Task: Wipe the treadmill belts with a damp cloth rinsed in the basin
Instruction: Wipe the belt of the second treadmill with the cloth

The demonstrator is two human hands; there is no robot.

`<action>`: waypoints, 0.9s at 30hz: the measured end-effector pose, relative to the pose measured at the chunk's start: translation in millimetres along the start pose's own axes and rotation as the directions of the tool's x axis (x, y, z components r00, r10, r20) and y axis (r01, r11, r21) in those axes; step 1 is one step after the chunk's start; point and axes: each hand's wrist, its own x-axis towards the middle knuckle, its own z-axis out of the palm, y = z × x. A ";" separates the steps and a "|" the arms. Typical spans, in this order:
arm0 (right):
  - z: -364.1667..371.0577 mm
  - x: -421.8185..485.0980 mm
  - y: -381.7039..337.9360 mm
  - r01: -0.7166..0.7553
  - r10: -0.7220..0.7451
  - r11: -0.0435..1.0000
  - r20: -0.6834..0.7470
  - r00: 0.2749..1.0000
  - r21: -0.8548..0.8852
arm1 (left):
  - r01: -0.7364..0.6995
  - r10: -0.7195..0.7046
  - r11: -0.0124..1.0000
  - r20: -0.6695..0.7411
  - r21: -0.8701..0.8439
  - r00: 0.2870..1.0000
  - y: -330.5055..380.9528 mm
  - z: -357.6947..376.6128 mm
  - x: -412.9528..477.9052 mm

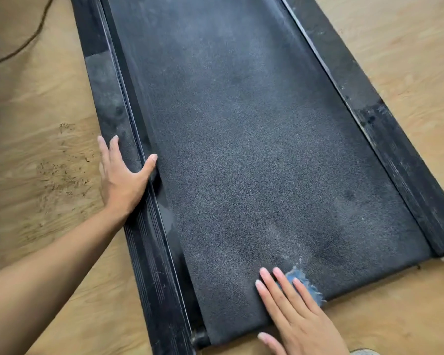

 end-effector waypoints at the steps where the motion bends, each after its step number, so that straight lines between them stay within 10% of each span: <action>1: 0.1 3.1 1.8 -0.015 0.015 1.000 -0.005 1.000 0.008 | 0.001 -0.001 1.000 -0.001 0.002 1.000 0.3 -0.1 -0.2; 10: -37.1 127.2 27.7 -0.189 0.187 0.920 0.039 0.982 0.344 | -0.004 0.004 1.000 0.003 0.010 1.000 0.0 1.0 0.9; 27: 3.9 21.6 48.3 0.077 -0.074 0.976 -0.020 0.997 0.202 | 0.000 0.000 1.000 -0.001 0.017 1.000 -1.2 2.5 3.0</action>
